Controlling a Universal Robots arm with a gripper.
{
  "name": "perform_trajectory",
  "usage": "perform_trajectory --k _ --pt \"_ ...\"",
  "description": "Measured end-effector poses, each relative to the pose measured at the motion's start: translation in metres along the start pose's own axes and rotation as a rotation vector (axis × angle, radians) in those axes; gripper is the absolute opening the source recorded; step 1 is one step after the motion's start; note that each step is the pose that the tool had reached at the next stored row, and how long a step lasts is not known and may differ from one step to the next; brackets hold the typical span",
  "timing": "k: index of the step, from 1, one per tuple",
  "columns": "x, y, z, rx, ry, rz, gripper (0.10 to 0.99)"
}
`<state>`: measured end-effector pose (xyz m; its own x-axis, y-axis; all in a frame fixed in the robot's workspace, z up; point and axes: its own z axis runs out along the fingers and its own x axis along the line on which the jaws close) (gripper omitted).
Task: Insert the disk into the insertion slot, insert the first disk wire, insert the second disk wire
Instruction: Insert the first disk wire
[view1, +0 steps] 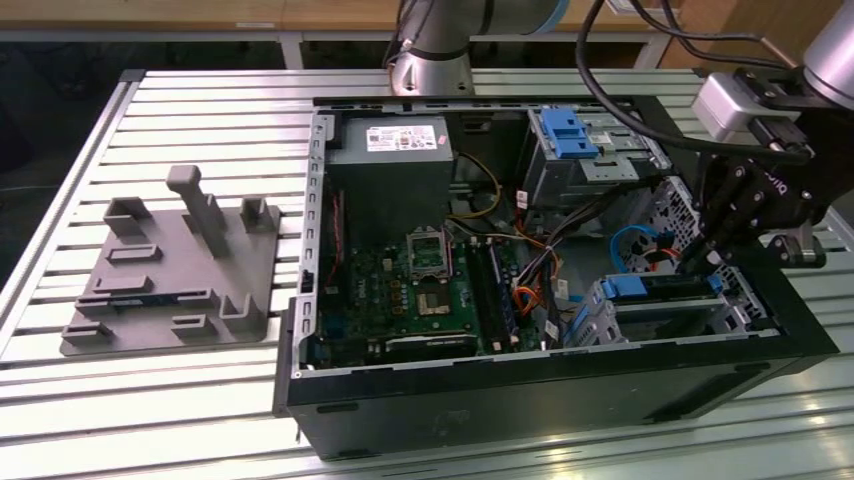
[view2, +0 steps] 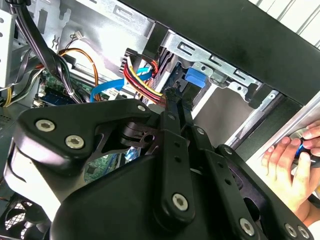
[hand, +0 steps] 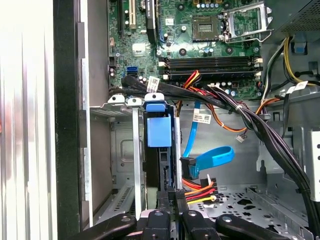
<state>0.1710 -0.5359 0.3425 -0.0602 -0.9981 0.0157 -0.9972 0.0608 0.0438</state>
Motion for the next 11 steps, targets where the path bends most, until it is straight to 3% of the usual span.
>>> perform_trajectory --k 11 --pt "0.0005 -0.0003 0.0022 0.0 -0.0001 0.0 0.161"
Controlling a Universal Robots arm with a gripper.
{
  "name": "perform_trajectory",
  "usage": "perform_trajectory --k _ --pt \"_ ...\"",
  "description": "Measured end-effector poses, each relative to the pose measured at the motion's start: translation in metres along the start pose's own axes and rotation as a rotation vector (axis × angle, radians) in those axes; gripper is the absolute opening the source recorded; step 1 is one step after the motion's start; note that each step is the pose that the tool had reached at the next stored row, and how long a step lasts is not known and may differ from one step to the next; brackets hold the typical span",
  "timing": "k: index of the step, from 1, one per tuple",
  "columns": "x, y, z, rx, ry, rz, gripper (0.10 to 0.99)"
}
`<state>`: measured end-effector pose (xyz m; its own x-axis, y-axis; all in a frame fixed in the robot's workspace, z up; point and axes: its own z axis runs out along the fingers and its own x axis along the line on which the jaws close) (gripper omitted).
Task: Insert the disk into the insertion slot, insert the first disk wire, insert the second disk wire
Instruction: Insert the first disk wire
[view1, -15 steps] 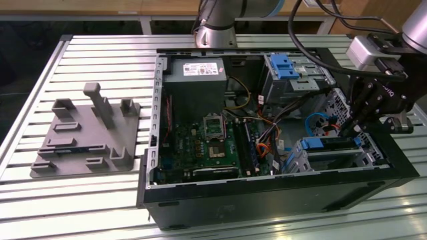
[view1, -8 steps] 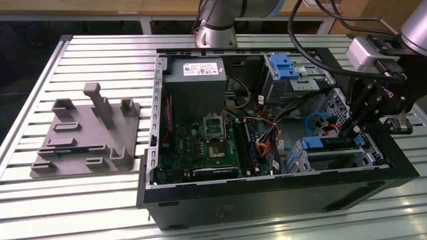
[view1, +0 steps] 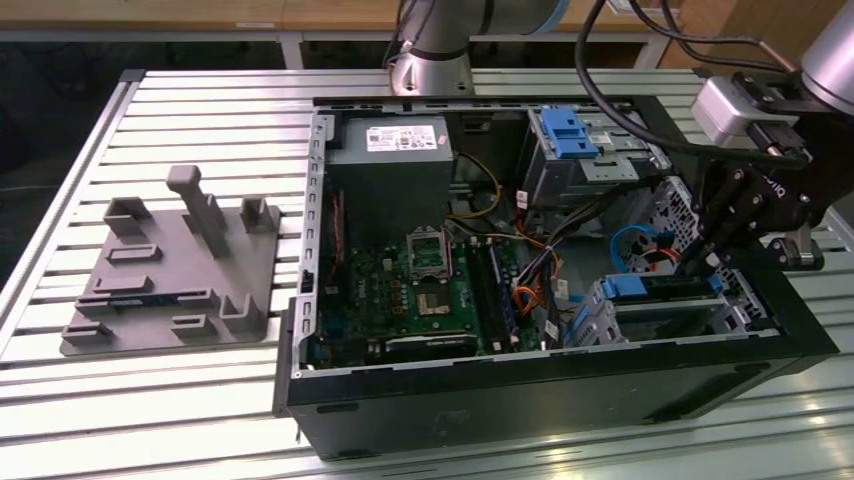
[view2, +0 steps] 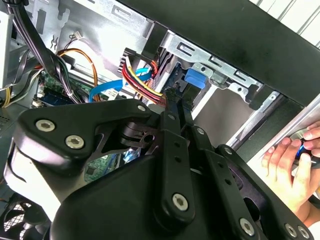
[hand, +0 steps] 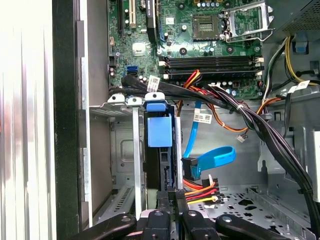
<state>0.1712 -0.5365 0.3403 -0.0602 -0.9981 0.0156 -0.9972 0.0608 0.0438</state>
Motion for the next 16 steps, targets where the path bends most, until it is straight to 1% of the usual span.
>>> perform_trajectory --k 16 --pt "0.0005 -0.0004 0.0033 0.0 0.0001 0.0 0.161"
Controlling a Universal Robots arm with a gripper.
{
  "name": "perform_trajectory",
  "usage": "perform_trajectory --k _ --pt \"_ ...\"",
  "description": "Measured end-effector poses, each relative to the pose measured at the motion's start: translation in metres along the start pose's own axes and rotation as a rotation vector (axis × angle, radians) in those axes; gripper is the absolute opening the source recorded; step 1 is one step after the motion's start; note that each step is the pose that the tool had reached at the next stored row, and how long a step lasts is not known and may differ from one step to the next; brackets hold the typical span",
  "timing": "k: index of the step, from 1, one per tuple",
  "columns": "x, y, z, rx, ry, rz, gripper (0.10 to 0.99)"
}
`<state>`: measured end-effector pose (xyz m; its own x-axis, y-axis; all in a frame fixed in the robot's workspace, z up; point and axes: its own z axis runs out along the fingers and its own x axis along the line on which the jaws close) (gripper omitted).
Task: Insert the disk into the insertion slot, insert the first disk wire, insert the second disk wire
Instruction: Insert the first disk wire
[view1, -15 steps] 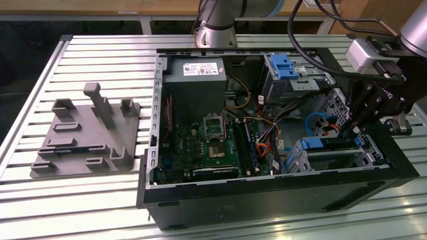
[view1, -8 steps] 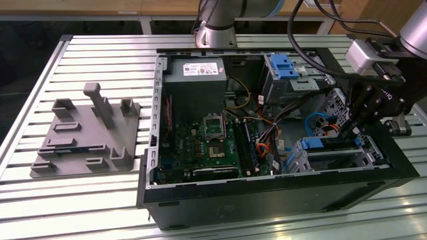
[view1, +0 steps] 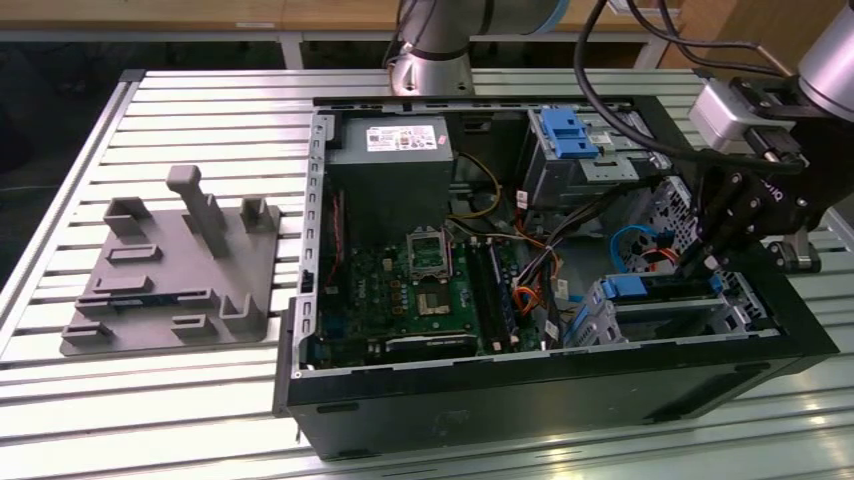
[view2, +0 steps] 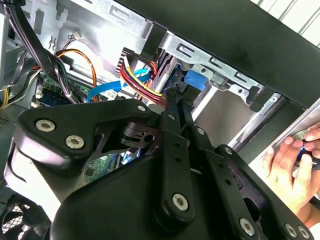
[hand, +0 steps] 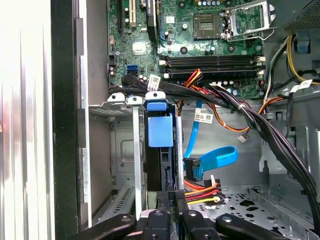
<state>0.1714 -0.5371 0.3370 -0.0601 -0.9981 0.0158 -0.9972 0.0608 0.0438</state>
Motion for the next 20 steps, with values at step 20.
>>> perform_trajectory --k 20 --pt "0.0 -0.0002 0.0048 0.0 0.0 0.0 0.161"
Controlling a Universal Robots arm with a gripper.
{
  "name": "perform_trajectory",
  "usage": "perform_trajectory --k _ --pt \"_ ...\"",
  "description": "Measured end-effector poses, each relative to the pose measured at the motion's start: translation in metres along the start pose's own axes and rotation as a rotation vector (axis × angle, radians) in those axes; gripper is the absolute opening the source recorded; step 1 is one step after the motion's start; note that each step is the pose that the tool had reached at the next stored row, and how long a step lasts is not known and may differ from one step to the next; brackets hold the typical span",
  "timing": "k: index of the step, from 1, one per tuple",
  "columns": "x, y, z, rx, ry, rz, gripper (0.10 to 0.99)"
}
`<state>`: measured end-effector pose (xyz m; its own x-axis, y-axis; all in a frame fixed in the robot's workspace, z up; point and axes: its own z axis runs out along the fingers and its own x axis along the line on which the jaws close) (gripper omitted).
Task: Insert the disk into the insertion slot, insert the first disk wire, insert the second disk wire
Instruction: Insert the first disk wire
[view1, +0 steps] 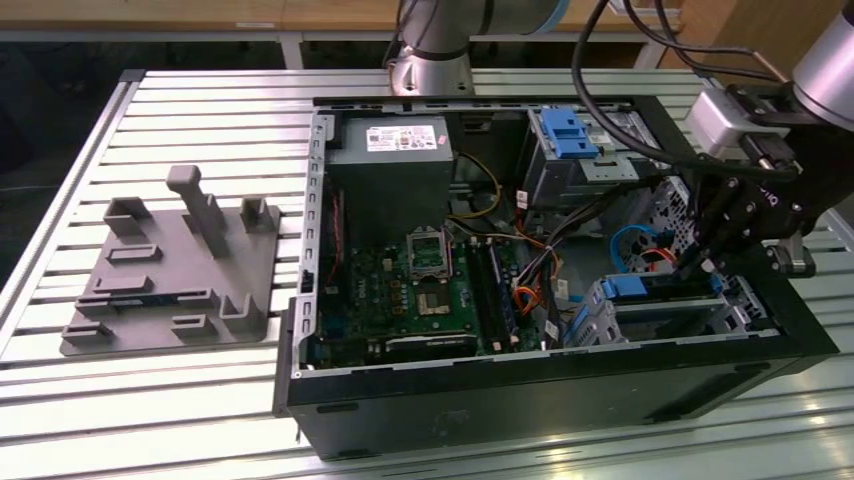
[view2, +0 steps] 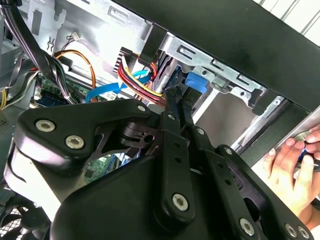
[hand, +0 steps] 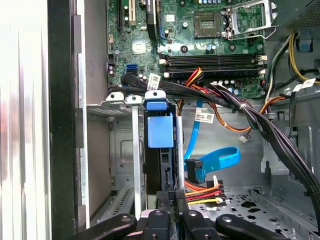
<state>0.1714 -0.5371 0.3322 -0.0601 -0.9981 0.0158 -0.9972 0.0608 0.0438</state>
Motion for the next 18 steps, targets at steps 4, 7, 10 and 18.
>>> perform_trajectory --k 4,7,10,18 --pt "0.0001 -0.0001 0.0014 0.0 -0.0002 0.0 0.161" --pt "0.0005 -0.0002 0.0024 0.0 0.0 0.0 0.161" --pt "0.0005 -0.0002 0.0025 0.0 0.0 0.0 0.161" --pt "-0.0009 0.0005 -0.0082 0.0 0.0004 0.003 0.416"
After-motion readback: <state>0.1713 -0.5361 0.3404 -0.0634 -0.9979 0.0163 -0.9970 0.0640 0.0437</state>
